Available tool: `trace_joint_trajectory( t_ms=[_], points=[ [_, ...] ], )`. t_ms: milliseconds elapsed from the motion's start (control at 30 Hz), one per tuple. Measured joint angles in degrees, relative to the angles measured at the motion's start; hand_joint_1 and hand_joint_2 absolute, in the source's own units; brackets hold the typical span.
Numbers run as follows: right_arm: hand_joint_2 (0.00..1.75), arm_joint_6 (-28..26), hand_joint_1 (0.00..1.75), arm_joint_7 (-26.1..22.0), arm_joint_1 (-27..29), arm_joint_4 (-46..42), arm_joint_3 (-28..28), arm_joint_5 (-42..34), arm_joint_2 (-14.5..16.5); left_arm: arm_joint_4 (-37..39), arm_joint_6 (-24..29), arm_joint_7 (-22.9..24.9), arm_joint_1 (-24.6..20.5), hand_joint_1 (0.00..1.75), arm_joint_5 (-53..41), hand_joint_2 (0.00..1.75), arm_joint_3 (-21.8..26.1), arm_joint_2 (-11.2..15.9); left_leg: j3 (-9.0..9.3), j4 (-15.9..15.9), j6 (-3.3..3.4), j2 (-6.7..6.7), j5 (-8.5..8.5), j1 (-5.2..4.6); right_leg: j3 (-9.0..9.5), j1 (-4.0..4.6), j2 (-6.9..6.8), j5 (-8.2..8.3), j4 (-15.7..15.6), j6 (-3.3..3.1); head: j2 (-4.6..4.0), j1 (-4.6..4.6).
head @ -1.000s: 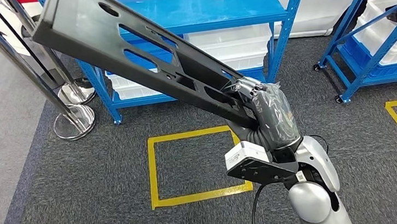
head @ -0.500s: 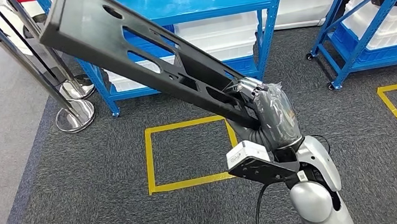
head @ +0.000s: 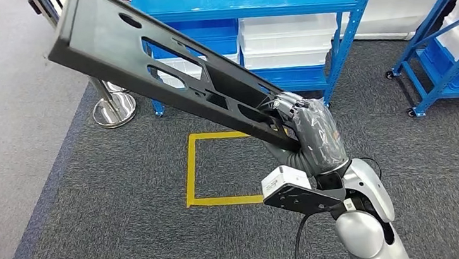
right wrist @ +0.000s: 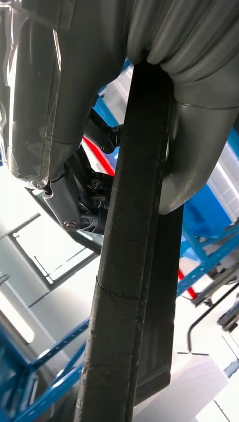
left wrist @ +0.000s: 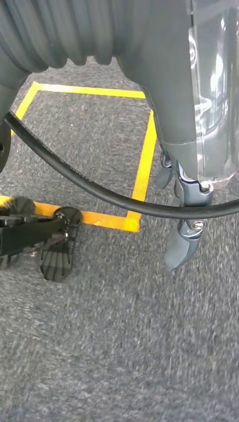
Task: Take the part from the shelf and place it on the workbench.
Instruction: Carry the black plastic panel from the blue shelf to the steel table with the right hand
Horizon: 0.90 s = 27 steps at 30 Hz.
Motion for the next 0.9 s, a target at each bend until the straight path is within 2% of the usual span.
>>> trace_joint_trajectory(
  t_ms=[33, 67, 100, 133, 200, 267, 333, 400, 433, 500, 533, 567, 600, 633, 700, 733, 767, 833, 867, 900],
  points=[
    [1.75, 0.01, 1.75, 0.02, 0.13, 0.02, -0.04, 0.01, -0.09, 0.00, -0.04, 0.00, 0.04, 0.00, 0.00, 1.75, 0.01, -0.01, -0.47, 0.20, -0.10, -0.61, 0.20, 0.01, -0.99, -0.16, 0.31, -0.93, 2.54, 0.17, 0.00, 0.01],
    [1.75, 0.01, 1.75, 0.04, 0.24, 0.04, -0.09, 0.03, -0.16, 0.00, -0.07, 0.00, 0.11, 0.00, -0.01, 1.75, 0.00, -0.01, -0.93, 0.50, -0.20, -1.26, 0.35, 0.03, -1.08, -0.31, 0.43, -0.75, 3.24, 0.32, 0.00, 0.00],
    [1.75, 0.01, 1.75, 0.04, 0.29, 0.05, -0.13, 0.04, -0.22, 0.00, -0.09, 0.00, 0.18, 0.00, -0.01, 1.75, 0.00, -0.03, -1.36, 0.89, -0.32, -1.94, 0.45, 0.07, -0.10, -0.47, 0.56, 0.46, 1.81, 0.42, 0.00, 0.00],
    [1.75, 0.01, 1.75, 0.03, 0.30, 0.05, -0.15, 0.05, -0.24, 0.00, -0.10, -0.01, 0.21, 0.00, -0.02, 1.75, 0.00, -0.07, -1.73, 1.34, -0.47, -2.62, 0.47, 0.13, 1.78, -0.65, 0.96, 2.31, -1.40, 0.48, 0.00, 0.00],
    [1.75, 0.01, 1.75, 0.02, 0.30, 0.04, -0.18, 0.10, -0.26, 0.01, -0.11, -0.07, 0.14, 0.00, -0.03, 1.75, -0.01, -0.15, -2.61, 2.39, -0.94, -3.86, 0.44, 0.17, 5.38, -0.97, 2.97, 4.62, -8.00, 0.42, 0.00, -0.01],
    [1.75, 0.01, 1.75, 0.02, 0.40, -0.01, -0.21, 0.18, -0.30, 0.00, -0.11, -0.23, 0.10, 0.00, -0.04, 1.75, -0.01, -0.16, -3.49, 3.01, -1.69, -4.86, 0.66, 0.21, 6.24, -0.89, 4.05, 4.82, -10.21, 0.15, 0.00, -0.01],
    [1.75, 0.01, 1.75, 0.02, 0.47, -0.04, -0.23, 0.27, -0.34, -0.01, -0.10, -0.40, 0.32, 0.00, -0.14, 1.75, -0.01, -0.11, -4.06, 3.06, -2.47, -5.50, 1.01, 0.40, 5.94, -0.75, 3.04, 5.25, -10.29, -0.48, 0.00, -0.01],
    [1.75, 0.01, 1.75, 0.01, 0.49, -0.07, -0.24, 0.33, -0.34, 0.00, -0.09, -0.50, 0.57, 0.00, -0.28, 1.75, -0.01, -0.11, -4.92, 4.58, -3.01, -4.10, -0.11, 0.43, 5.86, -0.88, 1.90, 5.70, -10.61, -1.30, 0.00, -0.01],
    [1.75, 0.01, 1.75, 0.01, 0.53, -0.09, -0.25, 0.33, -0.34, 0.00, -0.09, -0.54, 0.56, 0.00, -0.33, 1.75, -0.01, -0.11, -5.89, 6.84, -3.21, -2.93, -1.60, 0.45, 5.80, -0.92, 1.27, 5.86, -10.75, -1.62, 0.00, -0.01],
    [1.75, 0.01, 1.75, -0.03, 0.80, -0.10, -0.27, 0.33, -0.35, 0.01, -0.08, -0.56, 0.45, 0.00, -0.38, 1.75, -0.02, -0.16, -8.82, 14.07, -3.64, -1.21, -5.44, 0.53, 5.60, -0.68, -0.06, 5.96, -10.74, -1.92, 0.00, -0.01],
    [1.75, 0.01, 1.75, -0.07, 1.01, -0.10, -0.27, 0.38, -0.36, 0.01, -0.08, -0.55, 0.43, 0.00, -0.40, 1.75, -0.02, -0.16, -10.06, 17.33, -3.78, -0.89, -6.77, 0.57, 5.51, -0.55, -0.78, 5.98, -10.70, -1.96, 0.00, -0.01],
    [1.75, 0.01, 1.75, -0.12, 1.24, -0.10, -0.27, 0.45, -0.38, 0.01, -0.07, -0.52, 0.48, 0.00, -0.42, 1.75, -0.03, -0.16, -10.56, 19.11, -3.83, -0.71, -7.24, 0.57, 5.44, -0.45, -1.49, 5.98, -10.67, -1.96, 0.00, -0.01],
    [1.75, -0.01, 1.75, -0.19, 1.44, -0.10, -0.27, 0.54, -0.42, 0.01, -0.07, -0.50, 0.57, 0.00, -0.44, 1.75, -0.03, -0.16, -9.85, 18.48, -3.77, -0.52, -6.59, 0.56, 5.41, -0.35, -2.19, 5.98, -10.63, -1.96, 0.00, -0.01],
    [1.75, -0.03, 1.75, -0.26, 1.59, -0.11, -0.27, 0.61, -0.44, 0.01, -0.07, -0.49, 0.64, 0.00, -0.46, 1.75, -0.03, -0.15, -8.09, 15.71, -3.56, -0.17, -5.12, 0.51, 5.43, -0.25, -2.85, 5.97, -10.60, -1.96, 0.00, -0.01],
    [1.75, -0.08, 1.75, -0.40, 1.76, -0.27, -0.28, 0.67, -0.49, 0.01, -0.04, -0.51, 0.59, 0.00, -0.49, 1.75, -0.05, -0.12, -3.40, 7.55, -2.77, 1.95, -2.27, 0.06, 5.53, 0.04, -4.09, 5.91, -10.58, -1.85, 0.00, -0.01],
    [1.75, -0.10, 1.75, -0.46, 1.82, -0.38, -0.32, 0.67, -0.52, 0.01, -0.02, -0.56, 0.50, 0.00, -0.49, 1.75, -0.06, -0.10, -1.93, 4.75, -2.32, 2.86, -1.56, -0.26, 5.54, 0.17, -4.63, 5.91, -10.59, -1.70, 0.00, -0.01],
    [1.75, -0.13, 1.75, -0.52, 1.94, -0.48, -0.36, 0.68, -0.55, 0.01, 0.01, -0.61, 0.45, 0.00, -0.50, 1.75, -0.07, -0.08, -1.28, 3.30, -1.93, 3.44, -1.39, -0.55, 5.55, 0.27, -5.13, 5.92, -10.60, -1.50, 0.00, -0.01],
    [1.75, -0.16, 1.75, -0.62, 2.25, -0.59, -0.43, 0.71, -0.61, 0.01, 0.07, -0.73, 0.57, 0.00, -0.49, 1.75, -0.07, 0.01, -1.40, 2.79, -1.31, 2.55, -1.14, -0.70, 5.72, 0.31, -6.05, 5.99, -10.82, -0.95, 0.00, -0.01],
    [1.75, -0.17, 1.75, -0.64, 2.41, -0.65, -0.46, 0.74, -0.64, 0.01, 0.13, -0.76, 0.68, 0.00, -0.49, 1.75, -0.07, 0.04, -1.30, 2.37, -1.06, 1.96, -0.84, -0.54, 5.82, 0.25, -5.69, 5.82, -10.74, -0.59, 0.00, 0.00],
    [1.75, -0.20, 1.75, -0.70, 2.53, -0.77, -0.53, 0.75, -0.67, 0.01, 0.19, -0.79, 0.73, 0.00, -0.48, 1.75, -0.07, 0.05, -1.19, 1.92, -0.75, 1.35, -0.50, -0.35, 5.62, 0.17, -4.61, 5.16, -10.11, -0.26, 0.00, 0.00]
  ],
)
